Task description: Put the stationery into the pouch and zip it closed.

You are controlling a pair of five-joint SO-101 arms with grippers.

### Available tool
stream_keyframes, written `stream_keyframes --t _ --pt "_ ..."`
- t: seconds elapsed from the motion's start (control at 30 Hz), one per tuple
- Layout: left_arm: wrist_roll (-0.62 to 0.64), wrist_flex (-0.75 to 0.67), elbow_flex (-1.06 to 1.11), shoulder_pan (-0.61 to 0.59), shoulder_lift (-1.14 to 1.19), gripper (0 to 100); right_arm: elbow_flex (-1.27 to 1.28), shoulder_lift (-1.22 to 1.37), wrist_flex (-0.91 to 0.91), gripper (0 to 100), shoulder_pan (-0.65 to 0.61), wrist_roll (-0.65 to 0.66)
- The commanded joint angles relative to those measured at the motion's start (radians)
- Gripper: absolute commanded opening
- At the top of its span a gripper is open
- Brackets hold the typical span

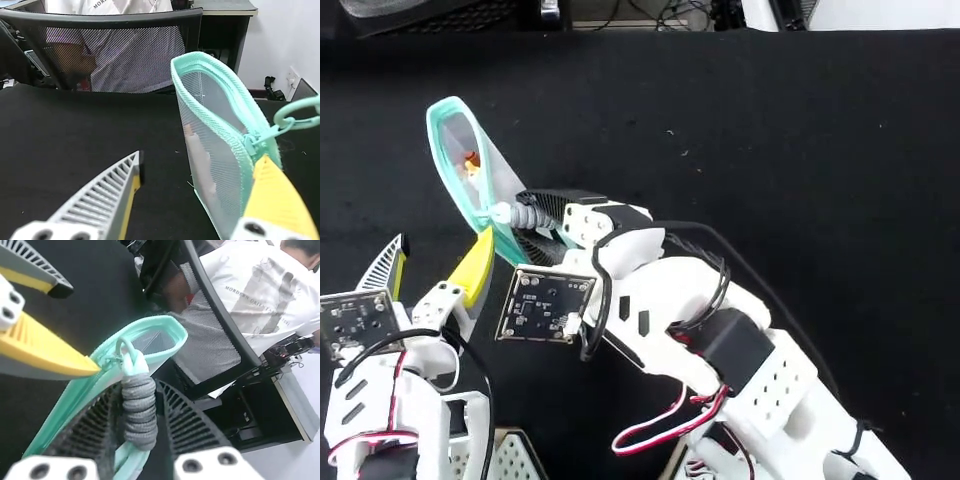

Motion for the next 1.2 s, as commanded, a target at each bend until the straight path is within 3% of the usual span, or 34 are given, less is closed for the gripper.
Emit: stream_keyframes --t 0.0,0.17,0.43,0.7,0.87,1.07,1.17 --pt "0.014 0.005 -0.051 -0.004 0.002 35 -0.056 -0.024 -0.055 1.2 0.002 0.002" --pt "0.015 0.098 -0.148 0.021 0.002 35 -0.048 -0.024 -0.051 1.2 -0.008 0.003" --pt "0.028 0.186 -0.203 0.219 0.008 35 -0.041 -0.024 -0.051 1.2 -0.02 0.002" --pt "0.068 -0.021 0.012 0.2 0.009 35 -0.036 -0.024 -0.051 1.2 -0.02 0.002" --pt "0.166 -0.16 0.111 0.193 0.009 35 -0.036 -0.024 -0.051 1.2 -0.02 0.002" --pt "0.167 -0.189 0.127 0.16 0.009 34 -0.021 -0.022 -0.051 1.2 -0.02 0.006" --pt "0.163 -0.187 0.12 0.162 0.005 27 -0.021 -0.022 -0.051 1.2 -0.02 0.006"
